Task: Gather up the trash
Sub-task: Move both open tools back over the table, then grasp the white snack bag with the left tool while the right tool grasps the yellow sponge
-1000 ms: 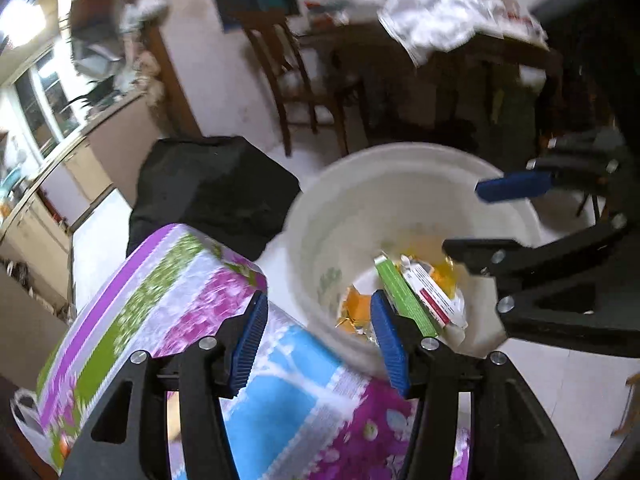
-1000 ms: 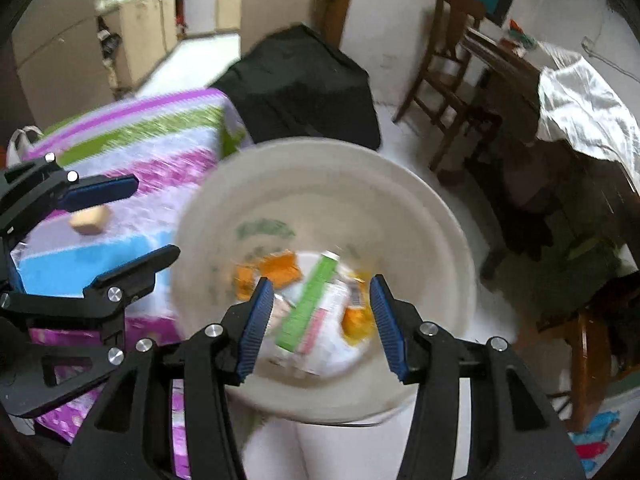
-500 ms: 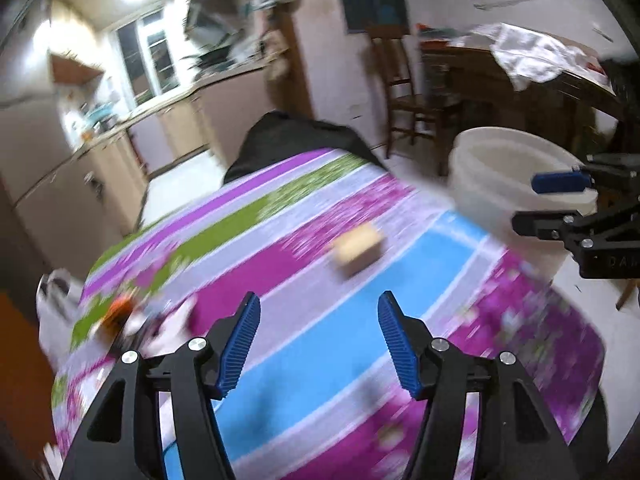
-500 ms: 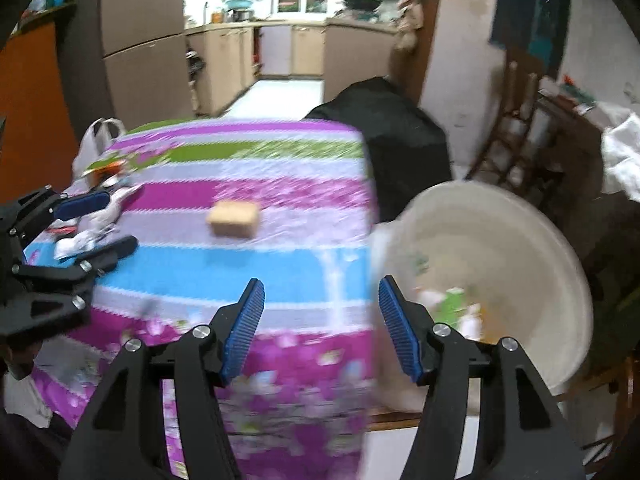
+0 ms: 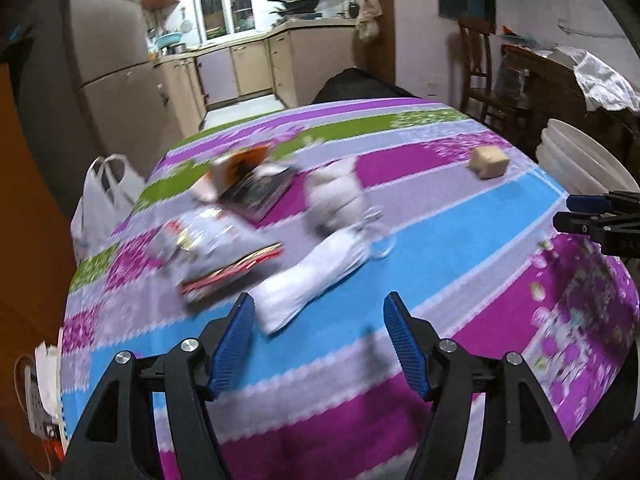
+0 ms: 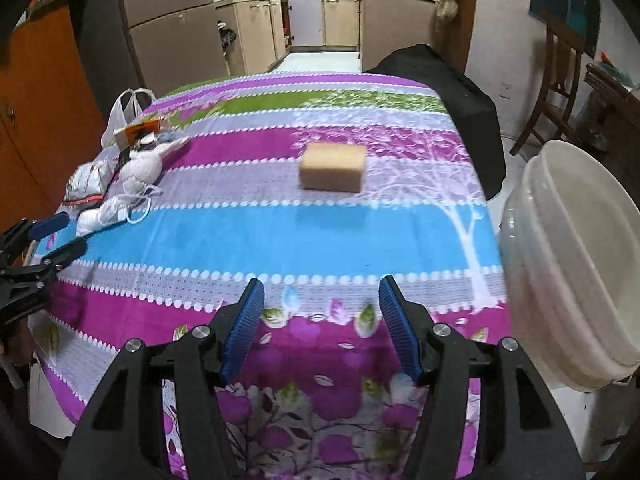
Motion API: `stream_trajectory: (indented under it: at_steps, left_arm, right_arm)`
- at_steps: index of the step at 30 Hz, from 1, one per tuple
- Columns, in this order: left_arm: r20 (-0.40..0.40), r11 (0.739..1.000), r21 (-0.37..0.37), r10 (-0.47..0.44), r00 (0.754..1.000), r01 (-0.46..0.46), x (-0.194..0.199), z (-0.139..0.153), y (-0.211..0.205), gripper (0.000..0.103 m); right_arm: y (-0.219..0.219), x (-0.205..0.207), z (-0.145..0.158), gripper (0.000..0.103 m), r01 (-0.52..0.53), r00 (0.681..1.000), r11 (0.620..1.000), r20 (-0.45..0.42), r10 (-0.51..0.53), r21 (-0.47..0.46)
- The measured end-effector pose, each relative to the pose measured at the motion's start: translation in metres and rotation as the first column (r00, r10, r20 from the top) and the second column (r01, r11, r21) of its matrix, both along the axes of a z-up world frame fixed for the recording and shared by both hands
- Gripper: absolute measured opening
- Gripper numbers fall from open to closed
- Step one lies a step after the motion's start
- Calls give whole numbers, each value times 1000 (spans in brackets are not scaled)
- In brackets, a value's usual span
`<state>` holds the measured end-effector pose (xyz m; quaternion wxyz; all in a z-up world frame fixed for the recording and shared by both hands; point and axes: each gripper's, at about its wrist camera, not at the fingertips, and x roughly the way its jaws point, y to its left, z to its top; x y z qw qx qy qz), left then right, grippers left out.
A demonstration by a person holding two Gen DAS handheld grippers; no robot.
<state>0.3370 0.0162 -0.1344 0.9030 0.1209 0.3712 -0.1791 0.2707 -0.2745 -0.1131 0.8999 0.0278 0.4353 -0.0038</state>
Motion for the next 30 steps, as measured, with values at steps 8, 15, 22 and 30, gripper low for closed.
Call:
stream_trajectory:
  at_steps: [8,15,22,30]
  left_arm:
    - [-27,988,-103,115,993,-118,11,7,68,68]
    - [-111,943,-266,177,978,-201,52,27,93,73]
    - [-152,966,-153,185,971,-208,102,17,43,78]
    - [-109,968,-86,225,968,-234,103,-3,44,51]
  right_arm:
    - [15,8,-10,57,-67,998,998,8,67,19]
    - [57,18,-17,58,-207,978,973,1,208,97]
    - [82,19,-17,58,-236,972,962,18,236,136]
    - [84,16,-16,58,-262,965,957,23,261,124]
